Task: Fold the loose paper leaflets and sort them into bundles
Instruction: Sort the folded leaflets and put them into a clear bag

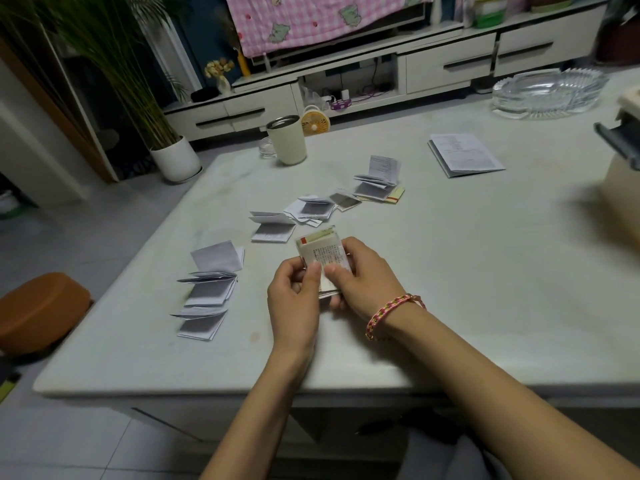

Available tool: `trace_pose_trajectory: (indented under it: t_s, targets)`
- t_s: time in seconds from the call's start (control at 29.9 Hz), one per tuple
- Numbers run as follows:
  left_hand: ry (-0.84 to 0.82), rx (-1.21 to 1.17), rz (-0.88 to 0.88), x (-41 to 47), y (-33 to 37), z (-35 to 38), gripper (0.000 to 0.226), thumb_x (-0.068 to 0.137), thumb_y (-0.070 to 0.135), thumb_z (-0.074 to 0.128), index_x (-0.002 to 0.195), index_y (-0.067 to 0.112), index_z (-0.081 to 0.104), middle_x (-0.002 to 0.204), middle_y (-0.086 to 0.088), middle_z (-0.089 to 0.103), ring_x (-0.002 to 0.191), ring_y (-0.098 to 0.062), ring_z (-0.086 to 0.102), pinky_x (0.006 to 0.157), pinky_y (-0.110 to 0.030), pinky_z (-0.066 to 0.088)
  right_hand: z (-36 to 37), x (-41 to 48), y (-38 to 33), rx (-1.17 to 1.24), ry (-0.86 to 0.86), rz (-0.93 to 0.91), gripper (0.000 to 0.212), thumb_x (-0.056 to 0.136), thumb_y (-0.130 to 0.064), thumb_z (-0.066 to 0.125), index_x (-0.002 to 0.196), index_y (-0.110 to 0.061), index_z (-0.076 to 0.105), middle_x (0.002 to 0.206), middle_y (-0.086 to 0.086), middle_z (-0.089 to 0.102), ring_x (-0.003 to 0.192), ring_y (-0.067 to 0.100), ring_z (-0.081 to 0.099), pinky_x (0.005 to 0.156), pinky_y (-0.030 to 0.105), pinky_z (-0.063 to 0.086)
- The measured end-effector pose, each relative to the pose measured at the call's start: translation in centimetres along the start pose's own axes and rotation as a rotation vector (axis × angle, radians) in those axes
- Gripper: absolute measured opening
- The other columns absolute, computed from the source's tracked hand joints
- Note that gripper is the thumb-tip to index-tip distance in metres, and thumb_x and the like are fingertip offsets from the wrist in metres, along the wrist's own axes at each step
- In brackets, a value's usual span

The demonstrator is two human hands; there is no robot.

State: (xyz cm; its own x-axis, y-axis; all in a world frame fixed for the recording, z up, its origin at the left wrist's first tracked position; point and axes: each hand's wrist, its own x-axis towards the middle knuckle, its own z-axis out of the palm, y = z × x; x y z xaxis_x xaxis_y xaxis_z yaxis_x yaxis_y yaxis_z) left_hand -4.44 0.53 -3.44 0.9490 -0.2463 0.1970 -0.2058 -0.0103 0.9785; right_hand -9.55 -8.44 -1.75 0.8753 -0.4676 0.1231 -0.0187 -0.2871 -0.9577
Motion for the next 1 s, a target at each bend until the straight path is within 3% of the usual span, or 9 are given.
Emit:
trace_pose_trajectory:
  t_s: [0.07, 0.13, 0.2, 0.4, 0.57, 0.67, 0.74, 0.84, 1.0]
  targets:
    - [-0.024, 0.035, 0.023, 0.0, 0.0, -0.2, 0.016, 0.09, 0.008, 0.057, 0.083, 0.021, 0.061, 0.07, 0.007, 0.06, 0.062, -0.005, 0.051, 0.067, -0.034, 0.043, 0.0, 0.1, 0.1, 0.006, 0.017, 0.009, 0.009, 0.091, -0.008, 0.049, 0.092, -0.017, 0.048, 0.091, 0.006, 0.064, 0.036, 0.007, 0.053, 0.046, 0.02, 0.047]
    - [-0.08, 0.163, 0.081, -0.2, 0.2, -1.0, 0.012, 0.091, 0.01, 0.056, 0.087, 0.02, 0.062, 0.076, 0.009, 0.063, 0.064, -0.001, 0.054, 0.068, -0.026, 0.044, 0.1, 0.1, 0.3, 0.044, 0.005, 0.047, 0.01, 0.091, -0.007, 0.049, 0.098, -0.015, 0.048, 0.093, 0.008, 0.064, 0.039, 0.013, 0.055, 0.044, 0.022, 0.046]
    - [-0.114, 0.306, 0.168, -0.4, 0.4, -2.3, 0.012, 0.093, 0.012, 0.054, 0.098, 0.019, 0.062, 0.091, 0.006, 0.066, 0.078, -0.001, 0.06, 0.071, -0.016, 0.044, 0.1, 0.1, 0.4, 0.078, -0.011, 0.09, 0.01, 0.092, -0.007, 0.048, 0.1, -0.013, 0.047, 0.09, 0.009, 0.063, 0.043, 0.019, 0.056, 0.043, 0.025, 0.046]
    - [0.112, 0.815, 0.488, 0.8, 0.9, -11.2, 0.032, 0.084, 0.017, 0.049, 0.108, 0.0, 0.061, 0.108, -0.014, 0.06, 0.102, -0.024, 0.049, 0.09, -0.019, 0.031, 0.0, 0.2, 0.0, 0.083, -0.03, 0.126, 0.008, 0.093, -0.009, 0.046, 0.1, -0.014, 0.045, 0.092, 0.008, 0.062, 0.047, 0.022, 0.057, 0.044, 0.025, 0.046]
    - [-0.04, 1.01, 0.176, 1.2, -0.4, -16.1, 0.048, 0.091, 0.028, 0.058, 0.13, 0.001, 0.05, 0.133, -0.018, 0.052, 0.123, -0.033, 0.046, 0.103, -0.038, 0.032, 0.4, 0.1, -0.1, 0.06, -0.029, 0.122, 0.008, 0.093, -0.01, 0.047, 0.1, -0.014, 0.045, 0.096, 0.008, 0.061, 0.046, 0.021, 0.057, 0.041, 0.021, 0.044]
    - [-0.207, 1.125, 0.167, 0.7, -0.8, -16.5, 0.075, 0.081, 0.061, 0.043, 0.127, 0.003, 0.055, 0.132, -0.015, 0.055, 0.122, -0.031, 0.049, 0.102, -0.041, 0.036, 0.3, 0.1, 0.0, 0.061, -0.021, 0.125, 0.008, 0.093, -0.01, 0.047, 0.099, -0.014, 0.046, 0.095, 0.008, 0.062, 0.047, 0.023, 0.058, 0.041, 0.022, 0.045]
    - [-0.218, 1.164, 0.187, 0.7, -1.1, -16.7, 0.085, 0.071, 0.067, 0.038, 0.125, 0.005, 0.057, 0.132, -0.014, 0.055, 0.123, -0.031, 0.048, 0.104, -0.042, 0.035, 0.3, 0.1, -0.1, 0.064, -0.023, 0.131, 0.007, 0.093, -0.01, 0.047, 0.098, -0.014, 0.046, 0.095, 0.008, 0.062, 0.047, 0.023, 0.058, 0.042, 0.023, 0.045]
    - [-0.194, 1.131, 0.245, 0.7, -1.0, -16.6, 0.072, 0.07, 0.062, 0.046, 0.113, 0.007, 0.065, 0.118, -0.01, 0.064, 0.111, -0.03, 0.056, 0.094, -0.04, 0.041, 0.3, 0.0, -0.1, 0.072, -0.027, 0.138, 0.008, 0.093, -0.01, 0.047, 0.099, -0.013, 0.046, 0.099, 0.009, 0.061, 0.047, 0.024, 0.057, 0.041, 0.023, 0.045]
    - [-0.232, 1.277, 0.681, 0.4, -0.3, -15.7, 0.04, 0.083, 0.033, 0.041, 0.083, 0.006, 0.07, 0.076, -0.007, 0.071, 0.064, -0.029, 0.067, 0.057, -0.033, 0.051, 0.2, -0.1, -0.4, 0.051, -0.043, 0.121, 0.008, 0.092, -0.01, 0.047, 0.1, -0.014, 0.046, 0.104, 0.009, 0.062, 0.045, 0.022, 0.056, 0.041, 0.021, 0.044]
